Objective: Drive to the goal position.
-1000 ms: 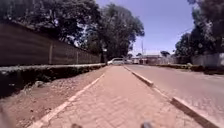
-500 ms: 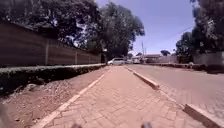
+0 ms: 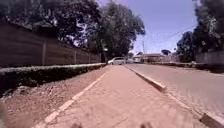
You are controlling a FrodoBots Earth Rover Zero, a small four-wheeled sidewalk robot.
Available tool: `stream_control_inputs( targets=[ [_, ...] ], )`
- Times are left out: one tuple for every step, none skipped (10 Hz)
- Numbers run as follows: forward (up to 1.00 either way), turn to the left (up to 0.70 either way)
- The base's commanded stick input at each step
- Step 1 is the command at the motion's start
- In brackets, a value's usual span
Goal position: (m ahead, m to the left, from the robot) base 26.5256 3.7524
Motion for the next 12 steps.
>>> stream_control_inputs(
  targets=[
    [0.70,0.00],
    [0.70,0.00],
    [0.70,0.00],
    [0.70,0.00],
    [0.70,0.00],
    [0.70,0.00],
    [0.70,0.00],
    [0.70,0.00],
    [0.70,0.00],
    [0.70,0.00],
    [0.70,0.00],
    [0.70,-0.15]
  ],
)
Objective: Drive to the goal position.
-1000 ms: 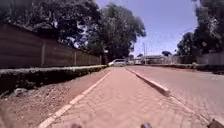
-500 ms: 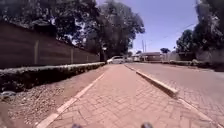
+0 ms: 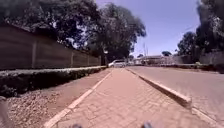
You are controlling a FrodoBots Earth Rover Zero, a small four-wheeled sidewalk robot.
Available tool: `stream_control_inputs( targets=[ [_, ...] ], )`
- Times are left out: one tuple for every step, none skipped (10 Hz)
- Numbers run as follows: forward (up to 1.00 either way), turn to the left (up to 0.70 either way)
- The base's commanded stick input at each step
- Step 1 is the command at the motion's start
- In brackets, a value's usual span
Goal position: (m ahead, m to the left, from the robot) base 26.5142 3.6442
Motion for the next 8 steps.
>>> stream_control_inputs(
  targets=[
    [0.70,-0.32],
    [0.70,-0.29],
    [0.70,-0.22],
    [0.70,-0.15],
    [0.70,-0.08],
    [0.70,-0.01],
    [0.70,0.00],
    [0.70,0.00]
  ],
)
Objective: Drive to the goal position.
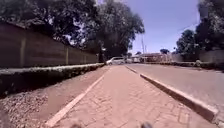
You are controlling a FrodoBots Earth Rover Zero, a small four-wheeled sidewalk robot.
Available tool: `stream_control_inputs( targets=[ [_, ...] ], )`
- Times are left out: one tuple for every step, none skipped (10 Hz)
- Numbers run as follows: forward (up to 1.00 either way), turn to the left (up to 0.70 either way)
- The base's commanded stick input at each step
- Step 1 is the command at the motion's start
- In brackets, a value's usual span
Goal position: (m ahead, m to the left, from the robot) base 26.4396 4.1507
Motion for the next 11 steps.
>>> stream_control_inputs(
  targets=[
    [0.70,0.00],
    [0.70,0.00],
    [0.70,-0.35],
    [0.70,-0.35],
    [0.70,-0.26],
    [0.70,-0.08],
    [0.70,0.00],
    [0.70,0.00],
    [0.70,0.00],
    [0.70,0.00],
    [0.70,0.00]
  ],
)
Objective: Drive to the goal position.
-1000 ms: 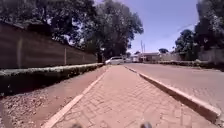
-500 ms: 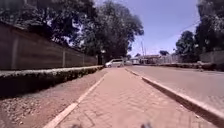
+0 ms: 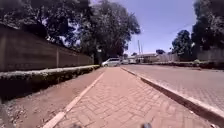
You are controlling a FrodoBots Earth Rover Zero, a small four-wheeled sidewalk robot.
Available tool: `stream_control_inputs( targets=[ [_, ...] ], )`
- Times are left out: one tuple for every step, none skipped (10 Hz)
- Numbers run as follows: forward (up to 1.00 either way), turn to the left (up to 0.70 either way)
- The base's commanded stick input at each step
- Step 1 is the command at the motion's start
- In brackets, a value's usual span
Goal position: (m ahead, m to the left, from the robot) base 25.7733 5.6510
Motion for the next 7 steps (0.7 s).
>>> stream_control_inputs(
  targets=[
    [0.70,0.00],
    [0.70,-0.31],
    [0.70,-0.15],
    [0.70,0.00],
    [0.70,-0.03],
    [0.70,-0.05],
    [0.70,-0.35]
  ],
)
